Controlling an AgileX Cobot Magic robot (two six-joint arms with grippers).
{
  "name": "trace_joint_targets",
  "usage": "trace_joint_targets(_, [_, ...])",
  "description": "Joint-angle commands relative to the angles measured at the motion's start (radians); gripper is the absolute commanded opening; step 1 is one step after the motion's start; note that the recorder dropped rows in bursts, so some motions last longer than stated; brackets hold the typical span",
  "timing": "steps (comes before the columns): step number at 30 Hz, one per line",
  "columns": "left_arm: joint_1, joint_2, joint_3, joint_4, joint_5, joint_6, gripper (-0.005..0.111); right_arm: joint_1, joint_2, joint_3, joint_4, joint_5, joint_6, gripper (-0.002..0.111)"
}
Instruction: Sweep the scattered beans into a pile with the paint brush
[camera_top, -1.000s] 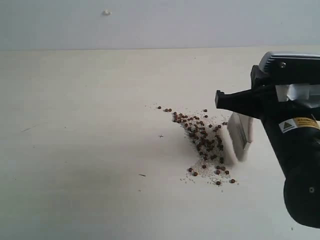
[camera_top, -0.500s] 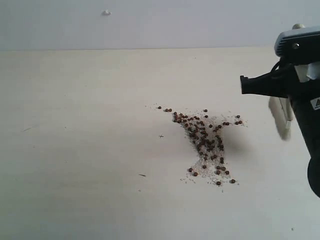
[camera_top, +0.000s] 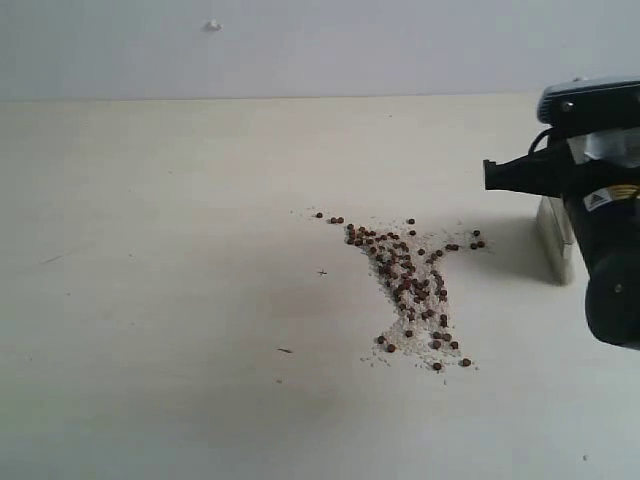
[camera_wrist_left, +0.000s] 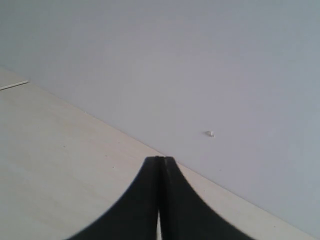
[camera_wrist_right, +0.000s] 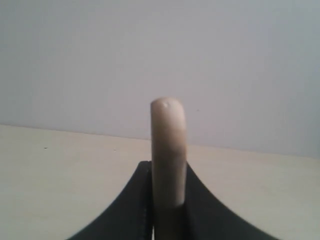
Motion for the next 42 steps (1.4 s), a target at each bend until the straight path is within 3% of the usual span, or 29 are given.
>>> trace_joint_targets(1, [0.001, -0.007, 0.003, 0.008, 0.002, 0.001, 0.000, -0.005, 0.070, -0.077, -0.159, 0.056, 0.068, 0.000])
trace_joint_targets(6, [0.001, -0.007, 0.003, 0.008, 0.002, 0.001, 0.000, -0.005, 0.081, -0.145, -0.231, 0.182, 0.254, 0.000])
trace_joint_targets(13, [0.001, -0.007, 0.003, 0.008, 0.002, 0.001, 0.000, -0.005, 0.081, -0.167, -0.320, 0.219, 0.485, 0.000])
trace_joint_targets(20, [0.001, -0.007, 0.003, 0.008, 0.002, 0.001, 0.000, -0.005, 0.081, -0.175, -0.320, 0.238, 0.588, 0.000])
trace_joint_targets(27, [0.001, -0.007, 0.003, 0.008, 0.002, 0.001, 0.000, -0.005, 0.032, -0.167, -0.278, 0.229, 0.511, 0.000])
trace_joint_targets(38, [0.001, -0.007, 0.003, 0.008, 0.002, 0.001, 0.000, -0.005, -0.291, -0.062, -0.249, 0.331, 0.454, 0.000])
trace_joint_targets(42, [0.001, -0.007, 0.003, 0.008, 0.002, 0.001, 0.000, -0.005, -0.369, 0.042, -0.396, 0.338, 0.687, 0.000])
